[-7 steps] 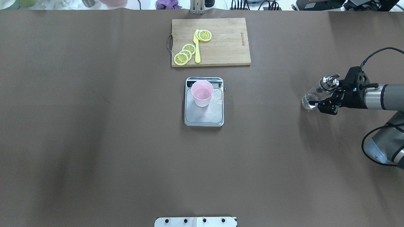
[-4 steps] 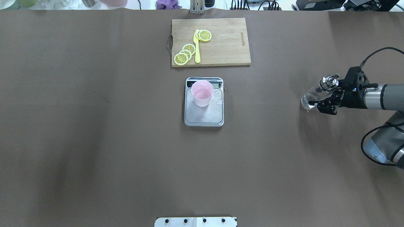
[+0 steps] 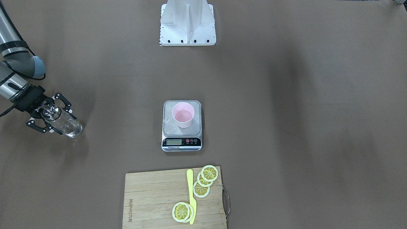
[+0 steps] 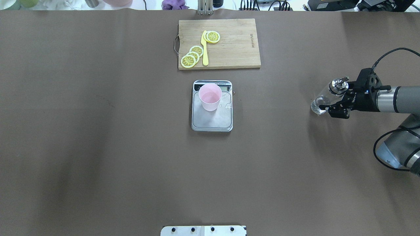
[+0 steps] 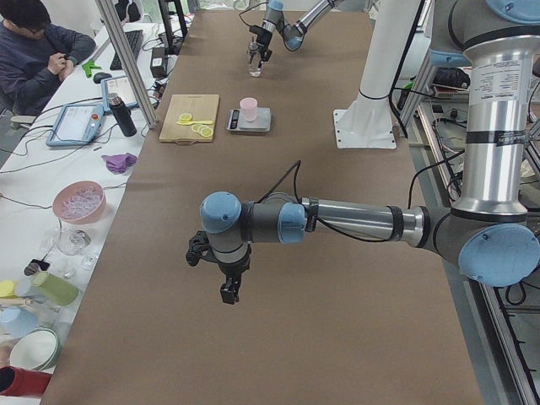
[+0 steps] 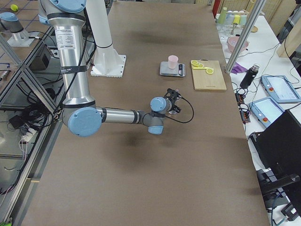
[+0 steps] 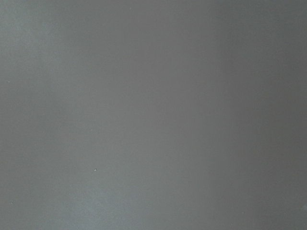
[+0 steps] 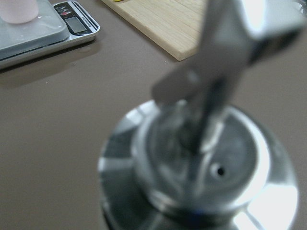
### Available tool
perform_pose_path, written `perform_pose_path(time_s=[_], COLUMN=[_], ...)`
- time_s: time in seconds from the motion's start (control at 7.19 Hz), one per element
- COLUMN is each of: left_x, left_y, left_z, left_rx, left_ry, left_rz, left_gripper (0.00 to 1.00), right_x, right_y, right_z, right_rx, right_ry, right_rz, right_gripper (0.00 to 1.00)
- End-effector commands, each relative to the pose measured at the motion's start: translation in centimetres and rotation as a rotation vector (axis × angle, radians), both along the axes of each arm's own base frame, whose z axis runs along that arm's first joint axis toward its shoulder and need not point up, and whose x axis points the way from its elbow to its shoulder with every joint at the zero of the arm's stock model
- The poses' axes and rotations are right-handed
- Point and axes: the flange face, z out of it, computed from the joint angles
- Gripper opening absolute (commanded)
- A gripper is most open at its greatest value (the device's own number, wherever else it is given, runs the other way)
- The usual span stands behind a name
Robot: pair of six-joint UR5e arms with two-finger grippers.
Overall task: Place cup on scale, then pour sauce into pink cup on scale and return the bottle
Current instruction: 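Lower the sauce bottle onto the table and open the right gripper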
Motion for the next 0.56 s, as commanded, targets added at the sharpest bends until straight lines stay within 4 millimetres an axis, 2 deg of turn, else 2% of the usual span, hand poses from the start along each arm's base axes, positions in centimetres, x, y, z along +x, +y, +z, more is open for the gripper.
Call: perform_pose_path(time_s=[0.0,0.42], left_x=[0.0,0.0], left_y=[-0.01,-0.04], left_z=[-0.1,-0.4], left_rx=[0.002,0.008], left_ry=[0.0,0.0], left_rz=[0.0,0.0], left_gripper=[0.98,0.98], right_x=[-0.04,0.44], right_y=[-0.07,0.01], right_z=[-0.09,0.24], right_rx=[-0.003,-0.011], right_ry=[-0.003,-0.001], right_rz=[0.001,0.008], right_gripper=[1.0,1.0])
